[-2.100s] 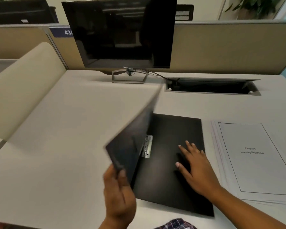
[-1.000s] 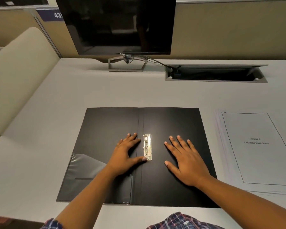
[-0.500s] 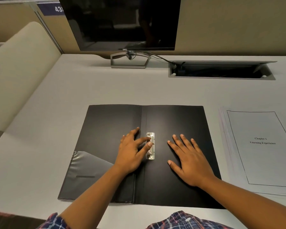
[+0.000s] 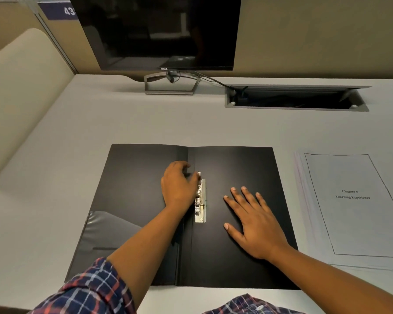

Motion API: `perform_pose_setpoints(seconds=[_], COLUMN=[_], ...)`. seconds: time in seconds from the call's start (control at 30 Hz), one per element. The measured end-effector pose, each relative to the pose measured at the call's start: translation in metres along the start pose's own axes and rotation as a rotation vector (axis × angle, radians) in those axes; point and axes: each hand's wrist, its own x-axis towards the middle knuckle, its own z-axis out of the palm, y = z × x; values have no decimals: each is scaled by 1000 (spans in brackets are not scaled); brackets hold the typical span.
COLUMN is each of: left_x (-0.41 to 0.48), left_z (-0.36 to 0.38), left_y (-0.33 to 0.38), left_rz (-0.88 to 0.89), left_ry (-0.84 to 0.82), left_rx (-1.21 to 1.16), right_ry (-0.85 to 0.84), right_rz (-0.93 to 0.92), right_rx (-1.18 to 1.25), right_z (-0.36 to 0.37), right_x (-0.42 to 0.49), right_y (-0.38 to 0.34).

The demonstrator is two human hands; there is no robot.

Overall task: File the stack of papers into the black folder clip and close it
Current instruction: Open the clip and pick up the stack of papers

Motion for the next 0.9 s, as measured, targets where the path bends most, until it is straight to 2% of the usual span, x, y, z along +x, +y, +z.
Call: perform_pose_setpoints(seconds=[0.13,0.2,0.3,0.37,0.53,0.67,0.9], left_x=[-11,-25,-54,-74,-114,-141,-156], left_z=[-6,-7,-2,7,45,77,124], left_y=[14,25,45,60,105,138,166], left_rz=[-43,-40,-31,-17,-74,-118,-238], left_ry=[34,39,-17,-99,-401,-599,-597], left_rx=[-117,-155,-257,-310,-413,-380,-293], right_ry=[-28,3,209,329,487,468,275], right_rz=[2,36,182,313,644,838,1069], right_rx=[52,240,625,705,608,553,400], right_z=[-3,-11,-33,-49,-83,-98,-101], right_x=[1,1,-3,-11,-57,-101,-146], right_y=[2,5,17,35,117,178,239])
